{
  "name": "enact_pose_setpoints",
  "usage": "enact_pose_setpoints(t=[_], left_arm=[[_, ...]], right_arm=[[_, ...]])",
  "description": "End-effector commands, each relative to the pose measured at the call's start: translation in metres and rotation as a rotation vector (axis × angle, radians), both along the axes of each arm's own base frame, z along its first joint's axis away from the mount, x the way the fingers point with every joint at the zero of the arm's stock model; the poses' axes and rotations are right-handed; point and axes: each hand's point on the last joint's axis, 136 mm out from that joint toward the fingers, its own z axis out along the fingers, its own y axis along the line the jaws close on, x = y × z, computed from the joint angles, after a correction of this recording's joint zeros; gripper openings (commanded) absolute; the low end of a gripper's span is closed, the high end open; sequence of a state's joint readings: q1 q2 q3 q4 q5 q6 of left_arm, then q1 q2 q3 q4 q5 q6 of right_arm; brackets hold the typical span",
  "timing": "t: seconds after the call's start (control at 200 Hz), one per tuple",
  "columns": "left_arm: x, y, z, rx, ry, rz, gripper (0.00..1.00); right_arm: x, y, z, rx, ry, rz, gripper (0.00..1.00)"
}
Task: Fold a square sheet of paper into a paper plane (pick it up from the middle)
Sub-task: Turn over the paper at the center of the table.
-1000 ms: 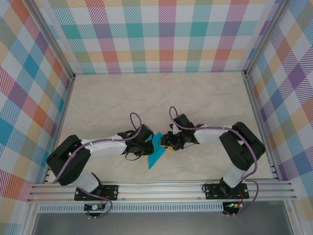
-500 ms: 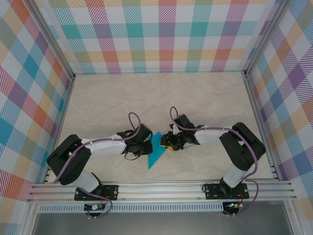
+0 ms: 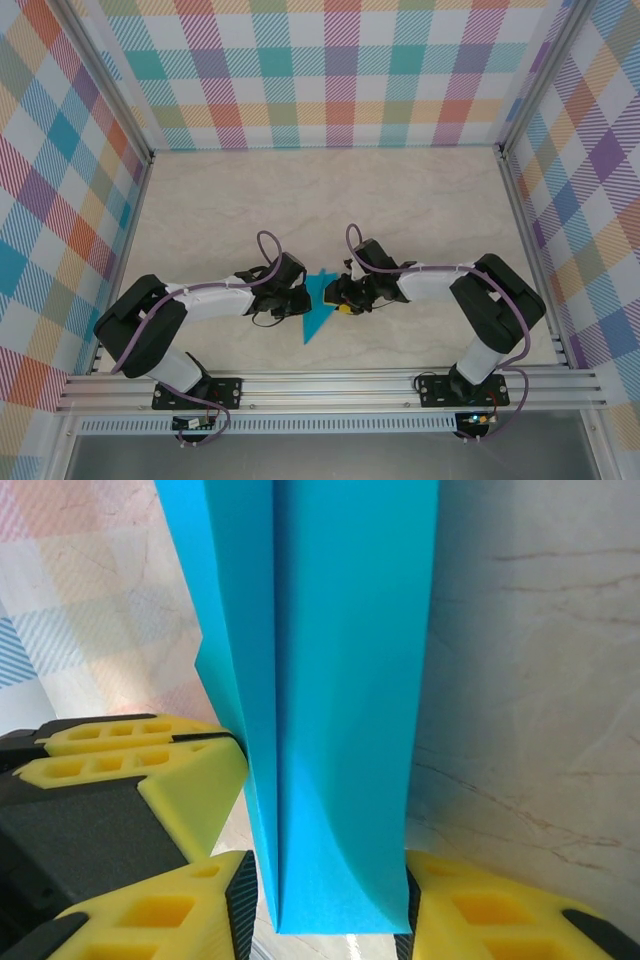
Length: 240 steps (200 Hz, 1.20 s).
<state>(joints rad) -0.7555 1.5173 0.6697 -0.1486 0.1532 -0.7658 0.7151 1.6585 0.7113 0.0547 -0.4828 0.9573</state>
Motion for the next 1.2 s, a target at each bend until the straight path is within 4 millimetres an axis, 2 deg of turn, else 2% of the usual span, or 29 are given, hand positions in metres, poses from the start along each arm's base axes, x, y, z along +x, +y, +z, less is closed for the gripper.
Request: enact_pose_setpoints(t=[0.0,0.155,0.335,0.69,0.94,1.195], left_arm=[[-0.004,0.003,-0.002,-0.014,0.009,-0.005,0.17],[-0.003,0.001,0.009,-0.043,-0.019,-0.006,0.19],[-0.001,0.009,0.014,-0.015,-0.036,0.015,0.20],[-0.002,0.017,0.008,0.030,-0.025,0.033,0.17],[-0.002,0.005,0.007,-0.020,-0.014,0.009,0.16],[-0.004,0.008,0.004,-0.009,-0.008,0.016,0.16]], right_arm=[[0.002,0.002,0.007,0.028,-0.015,-0.024,0.43],[0.001,0.012,0.009,0.068,-0.018,-0.015,0.43],[0.004,0.019,0.017,0.093,-0.054,-0.006,0.44],[0.005,0.028,0.014,0.076,-0.054,0.016,0.43],[0.007,0.036,0.010,0.059,-0.056,0.032,0.43],[0.006,0.045,0.004,0.056,-0.048,0.054,0.35]])
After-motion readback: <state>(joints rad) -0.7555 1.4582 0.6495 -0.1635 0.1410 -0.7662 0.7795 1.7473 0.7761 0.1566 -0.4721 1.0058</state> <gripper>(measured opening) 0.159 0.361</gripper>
